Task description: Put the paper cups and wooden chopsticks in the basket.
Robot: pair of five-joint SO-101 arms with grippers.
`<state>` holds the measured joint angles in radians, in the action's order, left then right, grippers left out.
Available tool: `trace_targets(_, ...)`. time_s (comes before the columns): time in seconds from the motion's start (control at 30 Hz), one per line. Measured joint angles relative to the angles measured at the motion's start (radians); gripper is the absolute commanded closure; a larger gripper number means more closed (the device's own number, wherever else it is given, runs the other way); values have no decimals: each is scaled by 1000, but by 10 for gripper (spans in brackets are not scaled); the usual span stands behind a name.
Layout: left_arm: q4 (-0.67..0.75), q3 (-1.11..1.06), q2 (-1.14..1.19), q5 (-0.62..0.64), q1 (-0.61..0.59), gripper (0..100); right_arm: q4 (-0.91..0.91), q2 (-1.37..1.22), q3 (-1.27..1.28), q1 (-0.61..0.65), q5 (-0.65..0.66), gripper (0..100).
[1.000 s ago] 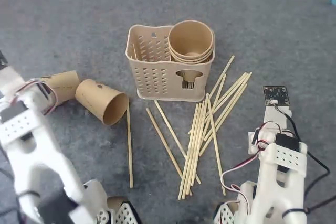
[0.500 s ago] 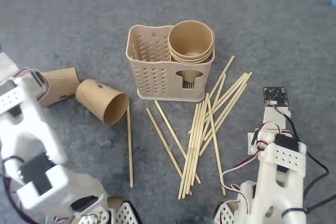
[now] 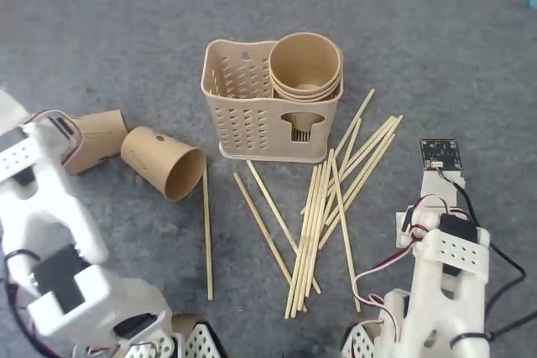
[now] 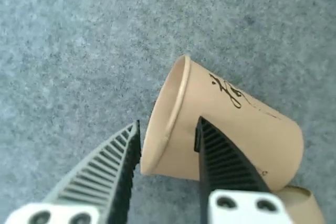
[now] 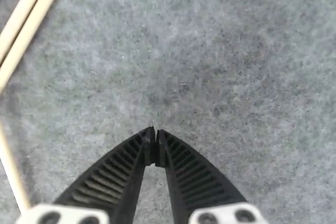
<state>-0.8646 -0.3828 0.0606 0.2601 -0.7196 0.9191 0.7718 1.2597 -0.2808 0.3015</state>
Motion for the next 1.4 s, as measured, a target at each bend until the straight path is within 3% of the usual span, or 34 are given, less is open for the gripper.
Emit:
trace_targets(0.13,3,-3,-6,107,-14,848,0,0,0,0,0,991)
trace_targets(0.3,-11,-21,-97,155,-48,995,0,0,0,0,15,991)
trace_targets(0.5,-58,-23,-226,158,-117,987,0,0,0,0,18,991)
trace_targets(0.77,-66,-44,-199,144,-137,987,0,0,0,2,18,991)
trace_targets(1.07,41,-40,63,140,0,988,0,0,0,0,18,991)
trace_targets(1.4,-35,140,115,141,89,988,0,0,0,0,18,991)
